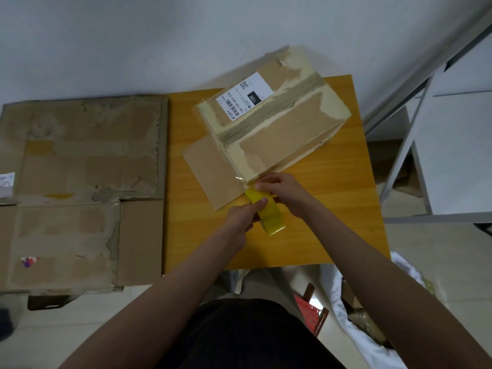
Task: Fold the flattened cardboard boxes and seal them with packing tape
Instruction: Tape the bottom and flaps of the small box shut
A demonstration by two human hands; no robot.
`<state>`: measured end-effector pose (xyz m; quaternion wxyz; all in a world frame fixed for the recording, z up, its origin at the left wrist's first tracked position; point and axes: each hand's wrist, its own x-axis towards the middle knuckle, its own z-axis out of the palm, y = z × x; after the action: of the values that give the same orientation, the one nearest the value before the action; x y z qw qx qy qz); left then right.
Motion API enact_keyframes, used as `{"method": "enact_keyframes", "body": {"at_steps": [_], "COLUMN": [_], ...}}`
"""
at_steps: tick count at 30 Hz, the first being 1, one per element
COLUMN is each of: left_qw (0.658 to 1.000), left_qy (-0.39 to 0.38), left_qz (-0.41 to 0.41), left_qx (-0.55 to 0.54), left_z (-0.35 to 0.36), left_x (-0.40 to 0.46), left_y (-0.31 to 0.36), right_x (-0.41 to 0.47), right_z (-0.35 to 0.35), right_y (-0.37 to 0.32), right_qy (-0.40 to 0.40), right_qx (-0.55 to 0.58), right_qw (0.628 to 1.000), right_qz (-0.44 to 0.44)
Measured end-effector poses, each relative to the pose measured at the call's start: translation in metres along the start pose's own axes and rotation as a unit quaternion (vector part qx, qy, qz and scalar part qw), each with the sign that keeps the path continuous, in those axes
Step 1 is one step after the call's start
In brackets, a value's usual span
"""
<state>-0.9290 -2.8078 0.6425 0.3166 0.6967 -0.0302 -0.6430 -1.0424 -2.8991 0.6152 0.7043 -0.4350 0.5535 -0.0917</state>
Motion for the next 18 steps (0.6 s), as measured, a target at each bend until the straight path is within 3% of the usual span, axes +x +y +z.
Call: {"method": "enact_keyframes", "body": {"at_steps": [14, 18], "left_qw": [0.999, 0.998], "left_qy": [0.015, 0.009], "left_qz": [-0.039, -0.016], "left_qx": [0.029, 0.057], "left_z": [0.000, -0.003], "left_x": [0.011, 0.011], "left_y": [-0.010, -0.019], "right_x": [0.006, 0.002], "right_z": [0.008, 0.006], "right_y": [0.013, 0.026], "right_qy": [0.045, 0.051], "right_qx": [-0.030, -0.011], "right_qw": [0.998, 0.998], "right_qz": [0.043, 0.037]}}
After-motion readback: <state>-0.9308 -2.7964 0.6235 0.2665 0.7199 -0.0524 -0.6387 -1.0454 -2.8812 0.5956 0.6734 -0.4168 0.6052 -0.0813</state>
